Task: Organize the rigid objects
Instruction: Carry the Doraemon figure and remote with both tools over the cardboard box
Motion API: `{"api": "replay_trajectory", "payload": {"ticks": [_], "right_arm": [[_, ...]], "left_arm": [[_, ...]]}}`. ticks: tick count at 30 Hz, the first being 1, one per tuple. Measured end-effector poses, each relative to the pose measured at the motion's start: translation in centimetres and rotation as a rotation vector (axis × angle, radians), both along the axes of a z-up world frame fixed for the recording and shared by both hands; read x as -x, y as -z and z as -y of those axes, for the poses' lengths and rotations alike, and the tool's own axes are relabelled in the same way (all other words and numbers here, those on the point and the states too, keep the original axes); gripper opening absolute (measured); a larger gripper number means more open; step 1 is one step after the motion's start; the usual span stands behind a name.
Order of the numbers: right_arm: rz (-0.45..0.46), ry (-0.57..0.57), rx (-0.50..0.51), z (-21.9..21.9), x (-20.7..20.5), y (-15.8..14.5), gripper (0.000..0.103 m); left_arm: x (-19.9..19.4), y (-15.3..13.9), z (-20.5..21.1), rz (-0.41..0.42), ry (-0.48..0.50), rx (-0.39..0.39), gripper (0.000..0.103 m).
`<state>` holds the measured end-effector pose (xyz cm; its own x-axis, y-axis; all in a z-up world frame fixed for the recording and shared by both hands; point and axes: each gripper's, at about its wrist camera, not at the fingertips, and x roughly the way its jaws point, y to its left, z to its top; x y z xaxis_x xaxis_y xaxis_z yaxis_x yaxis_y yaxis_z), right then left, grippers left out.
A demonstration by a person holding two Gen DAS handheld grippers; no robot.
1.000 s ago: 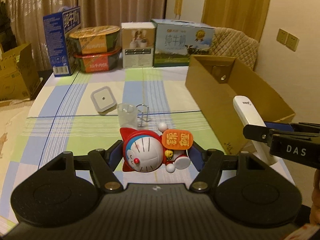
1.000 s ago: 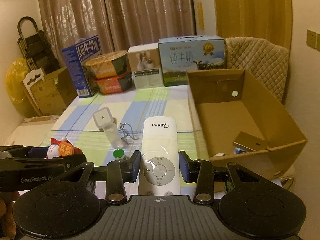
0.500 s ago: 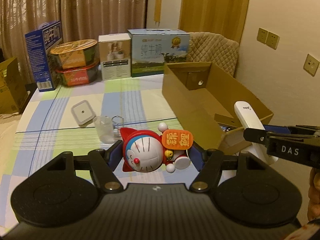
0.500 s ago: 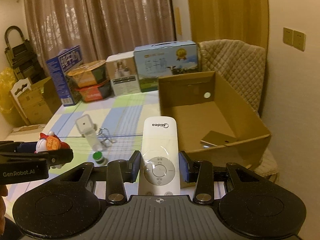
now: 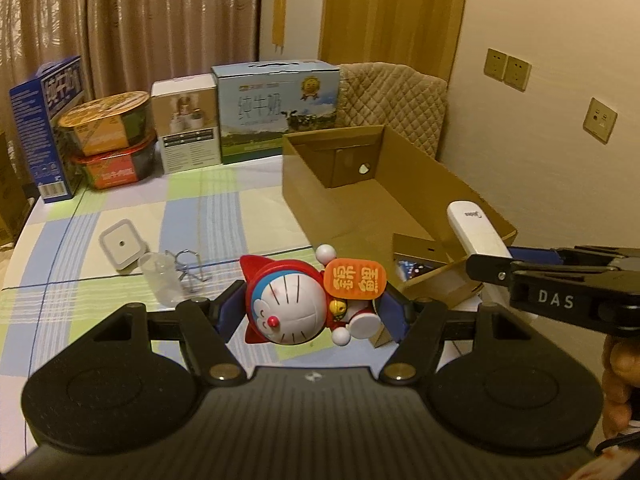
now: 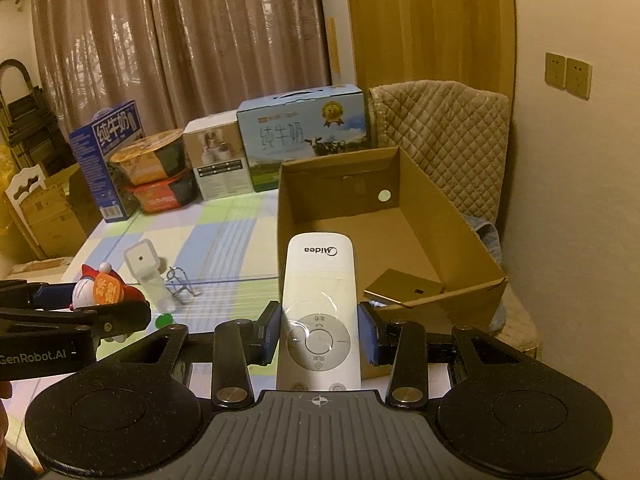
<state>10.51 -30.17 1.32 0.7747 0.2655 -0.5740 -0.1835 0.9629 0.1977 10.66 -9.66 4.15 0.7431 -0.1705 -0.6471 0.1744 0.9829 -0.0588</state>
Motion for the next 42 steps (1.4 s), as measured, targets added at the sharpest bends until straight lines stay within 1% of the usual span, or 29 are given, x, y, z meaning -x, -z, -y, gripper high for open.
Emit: {"api": "replay_trajectory", "payload": {"ticks": [11,18,23,27,32,35,42], "right_arm": [[0.0,0.025,0.001,2.5,-2.0,-0.1,0.037],[-0.014,0.035,0.008,4.6,-4.9,-0.2,0.038],[-0.03,0.041,0.007,5.9,-7.4,0.2,0.038],[-0.047,0.035,0.013,6.5,-9.5,0.9,0.038],[-0.084,0.05,0.008,7.4,-12.2,2.3,0.038],[-0.105,0.056,0.001,7.7,-13.4,3.1,0.038],[-0.134,0.066,-0.011,8.1,-14.8,4.6,0.038]], "left_arm": [[-2.4,-0.1,3.0,0.003,0.066,-0.006,0.065],[-5.5,0.0,5.0,-0.011,0.11,0.009,0.065],[-8.2,0.5,6.4,-0.026,0.145,0.015,0.065],[-10.5,0.9,7.9,-0.026,0.181,-0.026,0.065],[-13.5,1.6,9.0,-0.04,0.219,-0.04,0.065],[-14.8,2.2,9.4,-0.058,0.241,-0.044,0.065],[-17.1,4.2,10.5,-0.091,0.28,-0.098,0.065]]}}
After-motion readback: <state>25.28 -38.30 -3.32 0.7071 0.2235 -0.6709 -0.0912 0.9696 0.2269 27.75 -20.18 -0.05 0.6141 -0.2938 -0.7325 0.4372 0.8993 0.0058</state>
